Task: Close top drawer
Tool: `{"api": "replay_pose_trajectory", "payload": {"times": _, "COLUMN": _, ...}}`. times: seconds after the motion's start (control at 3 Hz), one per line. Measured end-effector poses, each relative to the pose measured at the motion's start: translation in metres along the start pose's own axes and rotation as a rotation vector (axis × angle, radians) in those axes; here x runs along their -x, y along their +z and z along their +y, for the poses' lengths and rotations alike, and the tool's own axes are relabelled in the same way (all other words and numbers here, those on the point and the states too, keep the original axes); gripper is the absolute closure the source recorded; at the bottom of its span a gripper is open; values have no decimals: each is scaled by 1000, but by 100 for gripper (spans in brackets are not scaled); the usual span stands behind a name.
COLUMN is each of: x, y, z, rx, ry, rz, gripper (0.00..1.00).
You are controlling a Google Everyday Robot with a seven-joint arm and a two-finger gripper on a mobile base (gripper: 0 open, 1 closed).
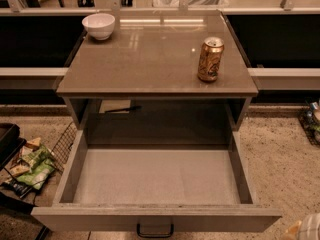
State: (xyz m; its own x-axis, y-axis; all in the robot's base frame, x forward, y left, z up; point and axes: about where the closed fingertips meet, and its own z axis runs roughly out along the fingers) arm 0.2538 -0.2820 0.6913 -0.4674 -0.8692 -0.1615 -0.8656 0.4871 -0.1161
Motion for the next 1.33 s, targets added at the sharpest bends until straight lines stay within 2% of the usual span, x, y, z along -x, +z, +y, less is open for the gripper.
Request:
{"api": "replay_pose_trajectory", "payload": {"times": 0.33, "x": -26, "y": 44, "z": 33, "rx": 53, "ry": -10, "rz": 16, "gripper": 100}}
{"api": "replay_pose_trajectory", "payload": {"times": 0.67, "x": -28, "y": 48, "z": 38, "rx": 58, "ry": -9, "rz": 18, "gripper": 100}}
{"api": "replay_pose_trajectory", "payload": {"times": 1.0, "x": -15, "y": 56, "z": 37, "rx": 68, "ry": -32, "rz": -12, "gripper": 100}}
{"api": "replay_pose_trajectory", "payload": {"times": 1.33, "x": 28, "y": 90, "z": 40, "rx": 110, "ry": -73, "rz": -154, "gripper": 100}}
